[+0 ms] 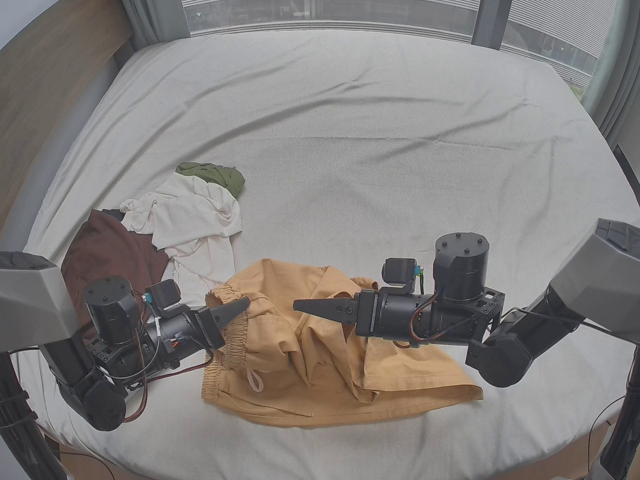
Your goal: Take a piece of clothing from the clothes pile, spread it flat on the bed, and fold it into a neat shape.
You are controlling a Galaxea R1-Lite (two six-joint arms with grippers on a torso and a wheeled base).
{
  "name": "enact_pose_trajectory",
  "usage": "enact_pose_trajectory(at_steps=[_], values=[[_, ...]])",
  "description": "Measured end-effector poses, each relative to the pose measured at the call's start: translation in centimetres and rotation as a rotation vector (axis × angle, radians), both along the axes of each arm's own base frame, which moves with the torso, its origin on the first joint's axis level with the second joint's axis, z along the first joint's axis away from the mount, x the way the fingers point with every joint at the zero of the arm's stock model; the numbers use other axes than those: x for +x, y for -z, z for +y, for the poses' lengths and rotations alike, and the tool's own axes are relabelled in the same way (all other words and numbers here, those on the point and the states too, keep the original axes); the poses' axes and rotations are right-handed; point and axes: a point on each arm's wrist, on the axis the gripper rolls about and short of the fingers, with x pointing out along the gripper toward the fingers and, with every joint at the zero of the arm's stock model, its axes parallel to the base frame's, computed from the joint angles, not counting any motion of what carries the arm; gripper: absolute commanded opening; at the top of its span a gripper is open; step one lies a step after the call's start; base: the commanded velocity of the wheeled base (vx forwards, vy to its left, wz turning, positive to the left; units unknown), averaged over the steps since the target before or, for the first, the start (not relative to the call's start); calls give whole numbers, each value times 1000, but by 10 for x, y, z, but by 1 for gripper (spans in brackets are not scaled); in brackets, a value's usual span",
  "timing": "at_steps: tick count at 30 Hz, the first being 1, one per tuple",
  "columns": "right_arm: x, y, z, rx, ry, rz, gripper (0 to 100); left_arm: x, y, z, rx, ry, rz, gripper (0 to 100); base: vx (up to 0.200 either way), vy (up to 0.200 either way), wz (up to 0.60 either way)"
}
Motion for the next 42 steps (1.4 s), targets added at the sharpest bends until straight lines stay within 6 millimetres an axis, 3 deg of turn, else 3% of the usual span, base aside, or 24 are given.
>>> enact_pose_trajectory(at_steps=[2, 3, 15, 22, 27, 37, 42], values=[[1, 1, 2, -3, 8, -4, 100, 0, 0, 0, 0, 0, 1, 0, 0, 0, 0], [2, 2, 2, -6, 12, -6, 0, 0, 0, 0, 0, 0, 1, 0, 0, 0, 0], [14, 16, 11, -35, 51, -48, 0, 0, 0, 0, 0, -2, 1, 0, 0, 0, 0], [8, 8, 3, -30, 87, -64, 0, 1, -1, 1, -3, -4, -3, 0, 0, 0, 0], [-8, -13, -19, -4, 111, -91, 0, 3, -6, 2, -27, -13, -9, 0, 0, 0, 0], [-26, -48, -102, 117, 210, -144, 0, 2, -36, 4, -157, -27, -42, 0, 0, 0, 0], [-36, -58, -133, 149, 226, -150, 0, -2, -56, 6, -219, -25, -84, 0, 0, 0, 0]])
